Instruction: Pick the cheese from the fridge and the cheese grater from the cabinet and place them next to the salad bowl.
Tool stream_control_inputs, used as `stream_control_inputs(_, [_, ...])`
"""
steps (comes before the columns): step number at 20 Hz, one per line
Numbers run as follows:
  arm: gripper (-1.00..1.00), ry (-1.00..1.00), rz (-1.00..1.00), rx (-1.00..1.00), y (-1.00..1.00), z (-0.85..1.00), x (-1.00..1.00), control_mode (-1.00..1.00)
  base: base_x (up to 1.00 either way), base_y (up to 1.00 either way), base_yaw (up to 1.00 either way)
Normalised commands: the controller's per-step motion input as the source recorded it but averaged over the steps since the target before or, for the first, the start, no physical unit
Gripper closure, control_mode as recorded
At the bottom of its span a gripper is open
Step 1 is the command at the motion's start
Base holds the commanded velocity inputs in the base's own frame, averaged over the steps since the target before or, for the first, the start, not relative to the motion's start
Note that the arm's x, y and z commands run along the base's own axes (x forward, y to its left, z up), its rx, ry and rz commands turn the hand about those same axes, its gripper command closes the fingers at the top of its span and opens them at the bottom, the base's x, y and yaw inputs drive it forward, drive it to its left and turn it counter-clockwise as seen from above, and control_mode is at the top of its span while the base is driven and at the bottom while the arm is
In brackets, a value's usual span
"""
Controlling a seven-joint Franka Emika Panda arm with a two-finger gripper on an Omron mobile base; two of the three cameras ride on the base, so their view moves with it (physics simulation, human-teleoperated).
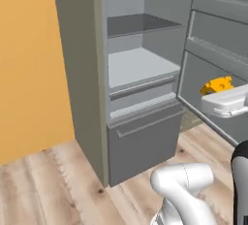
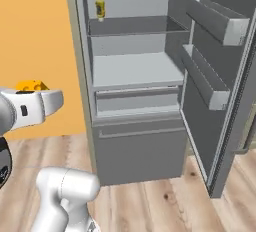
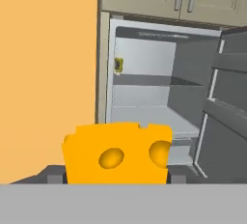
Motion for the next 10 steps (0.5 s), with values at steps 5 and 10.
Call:
stream_control_inputs(5, [1.00,0.00,0.00,0.00,0.00,0.00,0.00,1.00,-0.30,0.03,-0.60])
stream_control_inputs(10, [1.00,0.00,0.00,0.00,0.00,0.00,0.00,1.00,-0.17,0.24,-0.57])
